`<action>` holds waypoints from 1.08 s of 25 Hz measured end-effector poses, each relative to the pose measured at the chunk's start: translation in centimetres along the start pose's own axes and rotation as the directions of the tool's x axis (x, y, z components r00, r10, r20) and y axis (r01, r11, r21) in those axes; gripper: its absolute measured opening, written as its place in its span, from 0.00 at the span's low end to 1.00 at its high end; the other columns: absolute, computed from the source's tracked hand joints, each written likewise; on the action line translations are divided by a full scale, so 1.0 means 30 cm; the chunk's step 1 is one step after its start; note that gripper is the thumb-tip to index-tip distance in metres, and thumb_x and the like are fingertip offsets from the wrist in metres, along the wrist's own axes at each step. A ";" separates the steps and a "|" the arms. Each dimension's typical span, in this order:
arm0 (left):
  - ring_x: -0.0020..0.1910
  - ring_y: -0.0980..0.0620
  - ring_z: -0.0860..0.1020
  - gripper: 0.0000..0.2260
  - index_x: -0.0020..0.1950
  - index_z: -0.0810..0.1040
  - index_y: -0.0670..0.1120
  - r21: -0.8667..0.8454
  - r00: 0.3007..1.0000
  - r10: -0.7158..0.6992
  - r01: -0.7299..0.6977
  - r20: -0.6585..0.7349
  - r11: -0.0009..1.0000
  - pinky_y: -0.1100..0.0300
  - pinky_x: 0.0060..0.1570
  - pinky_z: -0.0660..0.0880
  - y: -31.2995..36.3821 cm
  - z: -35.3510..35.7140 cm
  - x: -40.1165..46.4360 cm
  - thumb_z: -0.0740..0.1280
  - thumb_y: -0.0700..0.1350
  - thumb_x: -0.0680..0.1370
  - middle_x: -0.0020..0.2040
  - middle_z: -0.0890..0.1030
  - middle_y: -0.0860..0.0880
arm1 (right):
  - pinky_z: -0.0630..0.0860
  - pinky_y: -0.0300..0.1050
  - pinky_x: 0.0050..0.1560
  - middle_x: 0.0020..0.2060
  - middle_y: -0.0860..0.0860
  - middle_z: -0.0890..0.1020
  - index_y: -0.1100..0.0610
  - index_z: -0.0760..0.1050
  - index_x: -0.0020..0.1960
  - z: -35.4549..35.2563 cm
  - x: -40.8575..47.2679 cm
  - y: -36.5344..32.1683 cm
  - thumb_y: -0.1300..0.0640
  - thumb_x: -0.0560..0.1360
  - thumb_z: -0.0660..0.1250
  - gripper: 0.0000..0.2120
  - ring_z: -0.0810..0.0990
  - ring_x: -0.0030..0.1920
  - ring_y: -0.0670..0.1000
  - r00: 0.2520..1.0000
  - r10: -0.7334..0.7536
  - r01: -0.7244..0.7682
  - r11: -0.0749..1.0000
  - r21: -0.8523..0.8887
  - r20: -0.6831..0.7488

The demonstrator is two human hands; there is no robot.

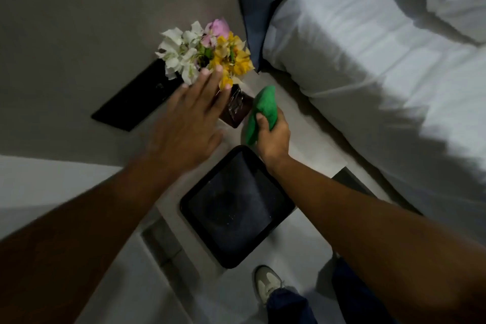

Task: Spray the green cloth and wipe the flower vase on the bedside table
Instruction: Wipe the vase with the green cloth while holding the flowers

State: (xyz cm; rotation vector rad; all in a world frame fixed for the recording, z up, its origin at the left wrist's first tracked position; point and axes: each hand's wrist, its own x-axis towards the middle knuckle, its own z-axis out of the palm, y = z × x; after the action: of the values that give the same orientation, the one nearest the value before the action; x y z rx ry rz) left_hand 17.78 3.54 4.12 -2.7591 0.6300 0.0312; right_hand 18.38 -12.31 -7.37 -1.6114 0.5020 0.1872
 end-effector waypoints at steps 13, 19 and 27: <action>0.78 0.39 0.47 0.34 0.79 0.49 0.41 0.140 0.996 0.087 -0.084 -0.015 0.987 0.39 0.71 0.54 -0.114 0.023 0.093 0.57 0.56 0.80 0.79 0.45 0.37 | 0.75 0.55 0.64 0.64 0.65 0.77 0.58 0.57 0.77 0.203 -0.044 0.059 0.59 0.79 0.64 0.29 0.78 0.62 0.62 0.993 -0.093 0.096 0.995 -0.035 0.079; 0.79 0.41 0.44 0.32 0.79 0.50 0.44 0.229 0.989 0.135 -0.118 -0.060 0.966 0.36 0.72 0.43 -0.140 0.049 0.097 0.57 0.55 0.80 0.80 0.44 0.38 | 0.73 0.50 0.65 0.66 0.65 0.76 0.59 0.59 0.76 0.209 0.065 -0.010 0.58 0.79 0.63 0.27 0.76 0.65 0.62 0.990 -0.130 0.130 0.991 -0.003 -0.053; 0.79 0.41 0.44 0.34 0.79 0.44 0.44 0.201 0.992 0.092 -0.072 -0.091 0.977 0.36 0.72 0.44 -0.126 0.087 0.081 0.55 0.58 0.80 0.80 0.44 0.38 | 0.59 0.56 0.75 0.77 0.64 0.57 0.61 0.52 0.78 0.305 -0.092 0.091 0.58 0.80 0.60 0.30 0.57 0.77 0.62 0.971 -0.227 0.235 0.964 -0.125 0.077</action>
State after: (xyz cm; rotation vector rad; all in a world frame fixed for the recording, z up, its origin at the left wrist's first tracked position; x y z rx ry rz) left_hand 21.72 6.53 2.54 -2.5542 0.7308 -0.1443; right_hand 16.38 -2.88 -9.74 -1.7745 0.2545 0.0958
